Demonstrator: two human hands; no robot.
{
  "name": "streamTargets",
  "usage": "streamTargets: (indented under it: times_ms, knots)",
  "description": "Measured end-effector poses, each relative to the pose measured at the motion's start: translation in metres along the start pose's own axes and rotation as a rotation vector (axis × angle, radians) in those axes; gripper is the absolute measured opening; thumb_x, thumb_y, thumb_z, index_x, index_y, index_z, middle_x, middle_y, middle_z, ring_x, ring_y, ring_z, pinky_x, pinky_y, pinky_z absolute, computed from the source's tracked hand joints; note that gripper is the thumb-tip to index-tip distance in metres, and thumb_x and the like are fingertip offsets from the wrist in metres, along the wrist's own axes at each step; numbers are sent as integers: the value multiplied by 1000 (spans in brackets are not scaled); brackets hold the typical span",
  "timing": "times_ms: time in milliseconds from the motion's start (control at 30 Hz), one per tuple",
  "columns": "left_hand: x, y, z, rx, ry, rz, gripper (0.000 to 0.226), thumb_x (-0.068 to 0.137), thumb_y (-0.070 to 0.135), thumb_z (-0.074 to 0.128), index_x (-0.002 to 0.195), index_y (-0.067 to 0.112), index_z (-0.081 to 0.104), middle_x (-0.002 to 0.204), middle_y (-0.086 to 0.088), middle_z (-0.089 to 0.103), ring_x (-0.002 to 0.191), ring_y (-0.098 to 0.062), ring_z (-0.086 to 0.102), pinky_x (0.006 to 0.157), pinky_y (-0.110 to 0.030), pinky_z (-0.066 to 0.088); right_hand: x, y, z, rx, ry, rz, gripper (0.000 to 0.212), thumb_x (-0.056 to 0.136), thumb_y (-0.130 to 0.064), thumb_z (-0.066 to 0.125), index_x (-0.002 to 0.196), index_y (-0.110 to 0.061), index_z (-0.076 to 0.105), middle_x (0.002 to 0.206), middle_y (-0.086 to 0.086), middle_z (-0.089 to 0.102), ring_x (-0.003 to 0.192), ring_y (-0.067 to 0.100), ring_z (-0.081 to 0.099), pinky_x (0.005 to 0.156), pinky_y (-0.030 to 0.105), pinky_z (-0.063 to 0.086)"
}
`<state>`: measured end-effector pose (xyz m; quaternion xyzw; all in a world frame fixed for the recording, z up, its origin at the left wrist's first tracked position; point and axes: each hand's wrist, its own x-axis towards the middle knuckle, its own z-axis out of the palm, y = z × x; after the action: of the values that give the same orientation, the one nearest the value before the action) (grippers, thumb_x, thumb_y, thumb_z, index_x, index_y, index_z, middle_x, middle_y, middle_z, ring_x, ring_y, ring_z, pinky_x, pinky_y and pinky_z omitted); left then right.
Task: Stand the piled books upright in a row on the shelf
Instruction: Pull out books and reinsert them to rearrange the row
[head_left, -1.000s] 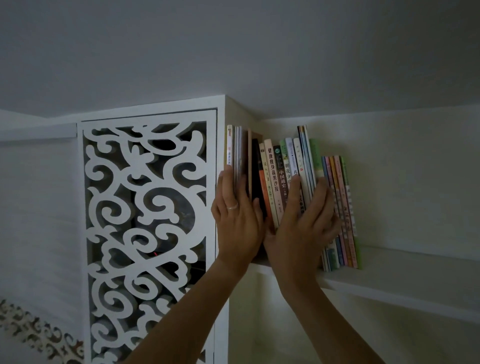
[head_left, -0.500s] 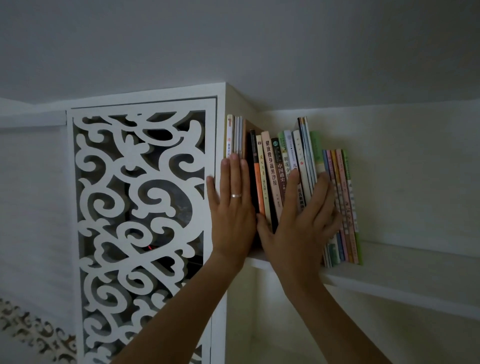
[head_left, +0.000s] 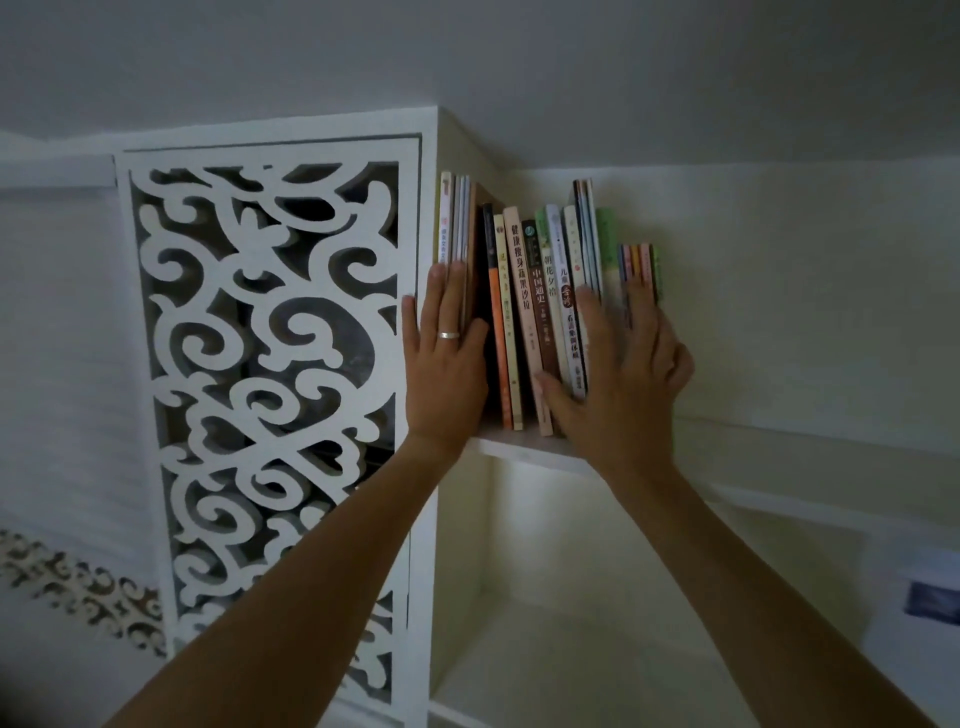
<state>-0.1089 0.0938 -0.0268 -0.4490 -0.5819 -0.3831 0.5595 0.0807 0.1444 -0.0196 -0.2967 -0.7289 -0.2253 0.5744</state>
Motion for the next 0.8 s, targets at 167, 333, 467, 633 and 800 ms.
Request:
streamTargets:
  times_ms: [167,333,467,633,800]
  knots:
    - [-2,2,-4,-98,9,-16,18,105,25,59,112,14,71,169,-15,28,160,-36,15,129,-60,10,19,41,-7,243,-123,255,113,76,-85,59,161,-27,12,162,20,24,148,41,30,113,63,38]
    - [0,1,-9,-169,-5,-32,30,106,35,52,104,14,73,169,-15,27,161,-33,13,129,-58,8,12,47,-2,627,-361,335,132,61,-83,75,158,-43,-4,157,2,38,139,27,47,109,59,46]
    - [1,0,-8,-150,-14,-14,33,104,41,57,112,14,73,169,-18,26,160,-36,14,128,-61,11,10,49,2,650,-377,314,140,57,-75,84,158,-43,-7,160,3,32,144,28,40,112,61,41]
    - [-1,-1,-6,-121,-17,-2,34,101,45,63,114,16,73,169,-19,25,160,-38,14,128,-61,9,10,51,5,706,-377,307,141,55,-77,83,159,-41,-5,159,0,33,144,25,39,112,61,42]
    - [0,-1,-5,-99,-21,5,41,98,55,65,112,17,74,169,-19,26,159,-39,15,127,-62,11,9,53,3,729,-374,320,143,60,-58,92,161,-33,-5,161,1,24,147,23,31,110,40,31]
